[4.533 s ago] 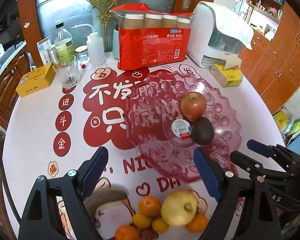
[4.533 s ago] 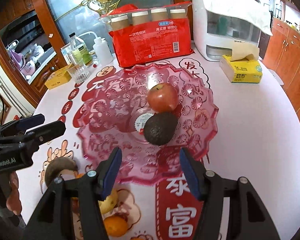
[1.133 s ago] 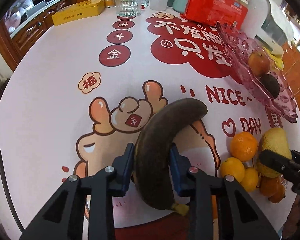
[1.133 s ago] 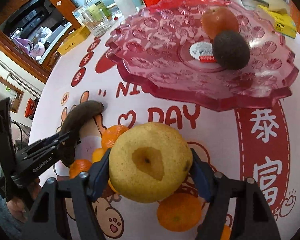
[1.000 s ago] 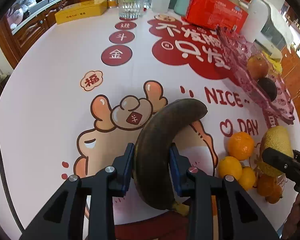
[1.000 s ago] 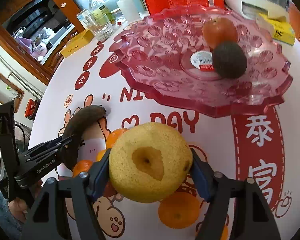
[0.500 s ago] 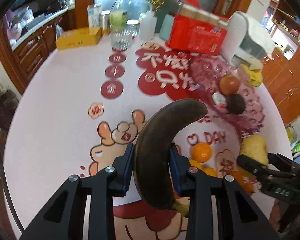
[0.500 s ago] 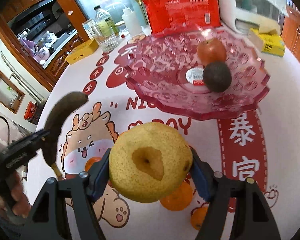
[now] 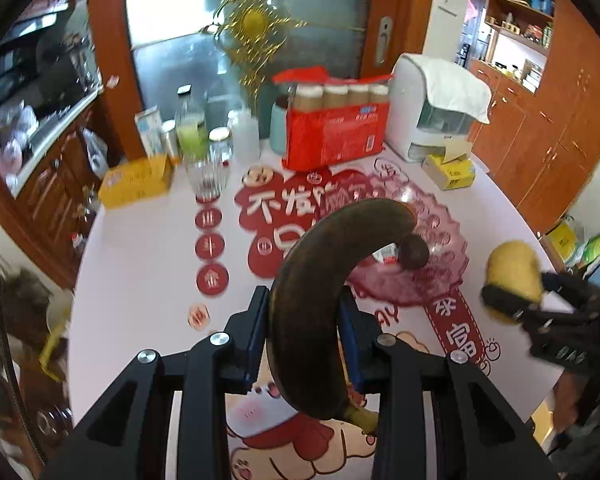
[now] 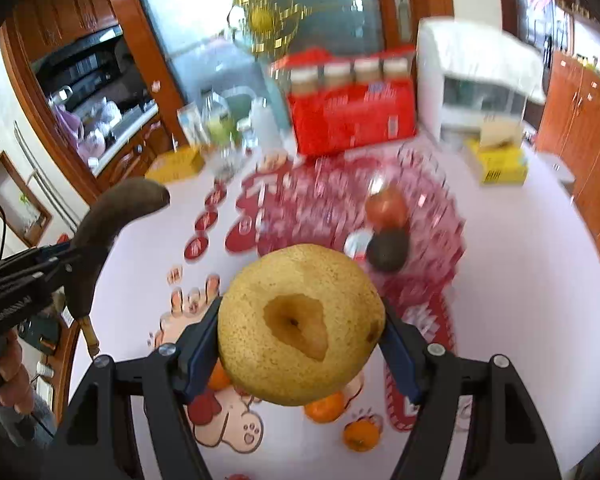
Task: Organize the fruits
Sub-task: 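Carry the banana in the left gripper while the right carries the pear to the bowl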
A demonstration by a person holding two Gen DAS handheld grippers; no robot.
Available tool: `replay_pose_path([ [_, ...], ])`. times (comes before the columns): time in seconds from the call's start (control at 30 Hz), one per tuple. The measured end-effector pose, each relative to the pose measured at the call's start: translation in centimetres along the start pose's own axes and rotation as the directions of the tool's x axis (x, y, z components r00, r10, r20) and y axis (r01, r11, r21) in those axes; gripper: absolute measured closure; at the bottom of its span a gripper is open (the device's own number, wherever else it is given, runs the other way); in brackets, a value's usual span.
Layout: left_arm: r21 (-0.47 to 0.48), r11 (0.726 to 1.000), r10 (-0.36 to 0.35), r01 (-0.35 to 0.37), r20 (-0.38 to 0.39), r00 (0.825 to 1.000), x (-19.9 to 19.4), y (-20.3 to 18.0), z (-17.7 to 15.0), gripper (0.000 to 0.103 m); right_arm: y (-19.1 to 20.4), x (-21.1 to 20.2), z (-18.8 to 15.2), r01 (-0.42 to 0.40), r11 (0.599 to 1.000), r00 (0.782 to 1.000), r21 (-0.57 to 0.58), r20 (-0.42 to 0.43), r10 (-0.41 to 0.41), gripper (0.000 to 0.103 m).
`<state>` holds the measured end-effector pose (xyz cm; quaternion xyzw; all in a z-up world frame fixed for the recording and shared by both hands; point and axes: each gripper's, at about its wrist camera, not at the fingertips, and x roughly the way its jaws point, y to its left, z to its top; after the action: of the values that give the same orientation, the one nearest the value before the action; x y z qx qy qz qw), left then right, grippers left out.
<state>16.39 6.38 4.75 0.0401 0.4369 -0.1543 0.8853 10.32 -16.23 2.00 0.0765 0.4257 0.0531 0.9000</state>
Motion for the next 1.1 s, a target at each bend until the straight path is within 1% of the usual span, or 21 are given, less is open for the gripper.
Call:
replay_pose_path([
  [0.13,0.009,1.0,-0.026,0.026,0.005,1.0,-1.0,-0.1,3.6,0.071,-0.8,-2.7,3.5,0.036,0.999,0.997,-0.019,0.066,-0.035,0.031],
  [0.27,0.027,1.0,-0.001,0.0,0.036,0.999,-1.2,-1.0,6.2,0.071,-1.4,-4.0,7.0,0.084,0.996,0.99,-0.036,0.118,-0.08,0.031],
  [0.37,0.035,0.999,-0.004,0.003,0.043,0.999,-0.6,-1.9,7.8,0.071,-2.4,-3.3,9.3,0.088,0.996,0.989,-0.029,0.123,-0.083,0.031],
  [0.5,0.044,0.999,0.005,-0.006,0.029,1.0,2.0,-3.2,9.2,0.071,-3.0,-0.7,10.9,0.098,0.994,0.989,-0.044,0.112,-0.092,0.031],
  [0.67,0.013,1.0,-0.014,0.014,-0.051,0.999,7.8,-4.3,9.2,0.071,-3.4,3.9,10.8,0.058,0.995,0.997,-0.079,0.051,-0.054,0.031],
  [0.8,-0.006,1.0,0.003,-0.004,-0.111,0.994,12.9,-4.5,8.3,0.071,-3.5,8.6,9.4,0.04,0.99,0.999,-0.138,-0.006,-0.041,0.031],
  [0.93,0.007,1.0,0.025,-0.024,-0.172,0.985,18.0,-4.9,7.2,0.071,-3.9,13.7,7.4,0.017,0.983,0.996,-0.183,-0.078,-0.032,0.03],
  [1.03,0.007,1.0,0.021,-0.02,-0.212,0.977,20.9,-5.1,6.6,0.071,-4.4,16.9,6.1,0.011,0.978,0.992,-0.208,-0.121,-0.037,0.03],
  [1.1,0.01,1.0,0.024,-0.022,-0.224,0.974,22.2,-5.3,6.3,0.071,-4.8,18.8,5.4,0.008,0.976,0.989,-0.216,-0.143,-0.04,0.03],
])
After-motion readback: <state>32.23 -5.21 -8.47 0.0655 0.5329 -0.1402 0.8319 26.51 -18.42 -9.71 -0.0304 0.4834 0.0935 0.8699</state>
